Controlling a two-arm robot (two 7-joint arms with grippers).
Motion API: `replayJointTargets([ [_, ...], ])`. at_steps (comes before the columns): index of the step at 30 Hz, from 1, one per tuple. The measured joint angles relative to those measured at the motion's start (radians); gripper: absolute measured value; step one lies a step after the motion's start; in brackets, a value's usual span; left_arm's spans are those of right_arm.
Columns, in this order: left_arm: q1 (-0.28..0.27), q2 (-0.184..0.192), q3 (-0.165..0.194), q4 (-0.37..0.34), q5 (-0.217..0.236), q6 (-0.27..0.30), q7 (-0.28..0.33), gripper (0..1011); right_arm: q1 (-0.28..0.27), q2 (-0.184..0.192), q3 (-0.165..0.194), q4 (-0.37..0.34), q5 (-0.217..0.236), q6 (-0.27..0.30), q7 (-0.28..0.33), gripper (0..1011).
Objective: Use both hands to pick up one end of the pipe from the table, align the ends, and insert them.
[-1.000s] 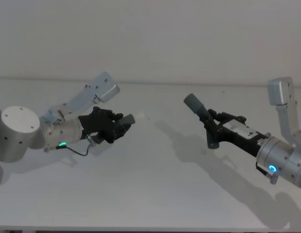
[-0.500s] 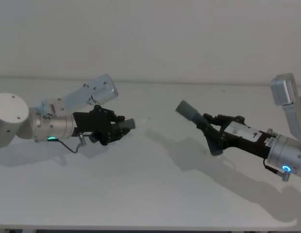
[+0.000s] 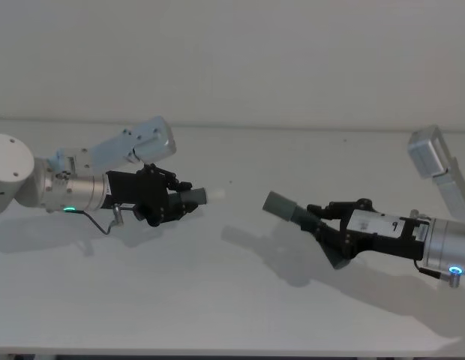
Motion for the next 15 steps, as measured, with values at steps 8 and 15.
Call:
replayJointTargets([
  [8, -0.014, 0.001, 0.012, 0.020, -0.016, -0.039, -0.037, 355, 0.021, 0.014, -0.035, 0.005, -0.011, 0.002, 0.043, 256],
  [15, -0.025, -0.003, 0.023, 0.036, -0.030, -0.067, -0.065, 355, 0.041, 0.013, -0.061, 0.013, -0.014, 0.009, 0.065, 256],
])
